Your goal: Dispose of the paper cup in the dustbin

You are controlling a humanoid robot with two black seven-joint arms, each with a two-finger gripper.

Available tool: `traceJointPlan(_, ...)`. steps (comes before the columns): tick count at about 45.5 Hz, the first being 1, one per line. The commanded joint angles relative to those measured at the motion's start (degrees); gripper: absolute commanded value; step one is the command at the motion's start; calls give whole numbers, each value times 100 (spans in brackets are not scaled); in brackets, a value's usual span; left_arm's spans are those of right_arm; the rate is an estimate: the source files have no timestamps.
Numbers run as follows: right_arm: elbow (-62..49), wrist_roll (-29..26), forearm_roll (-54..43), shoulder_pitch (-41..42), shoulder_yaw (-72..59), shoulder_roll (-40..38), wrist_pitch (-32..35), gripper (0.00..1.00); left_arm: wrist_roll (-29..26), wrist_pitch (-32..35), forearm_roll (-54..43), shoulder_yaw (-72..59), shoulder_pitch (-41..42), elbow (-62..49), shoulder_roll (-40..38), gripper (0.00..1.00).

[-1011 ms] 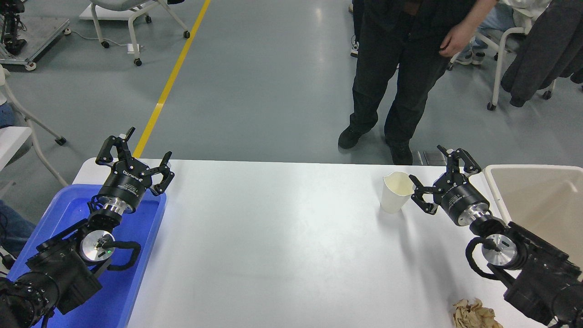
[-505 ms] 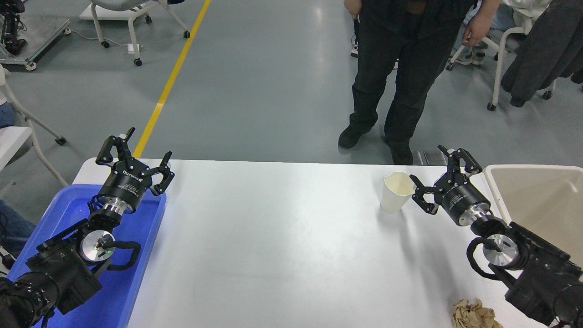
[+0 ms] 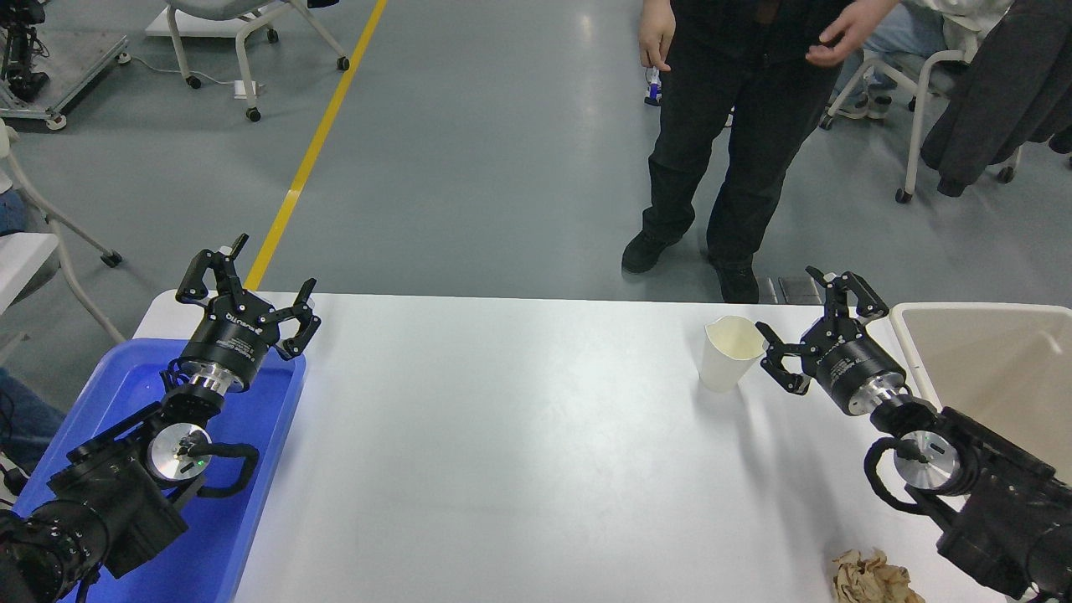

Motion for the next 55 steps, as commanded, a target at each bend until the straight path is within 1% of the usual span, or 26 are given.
traceJointPlan(1,740,-4,-761,106,-242,-785,-21,100,0,-5,0,0,0,4,-1,100)
traceJointPlan(9,1162,5,-1597,256,-664,-1225,-21,100,0,-5,0,0,0,4,-1,100)
traceJointPlan(20,1250,5,-2159,370,-1200,-1199,-30,100,0,-5,0,0,0,-5,-1,100)
traceJointPlan(28,1338,5,-3020,581,-1648,-1173,-100,100,0,-5,0,0,0,4,-1,100)
traceJointPlan(34,1320,-4,-3434,897,-2140,-1103,-258,100,0,-5,0,0,0,4,-1,100)
traceJointPlan(40,1285,-48,-3540,1354,-2834,-1085,-399,100,0,-5,0,0,0,4,-1,100)
traceJointPlan(47,1198,-92,-3540,1837,-3520,-962,-417,100,0,-5,0,0,0,4,-1,100)
traceJointPlan(55,846,-425,-3487,2136,-3855,-725,-399,100,0,4,9,0,0,4,-1,100)
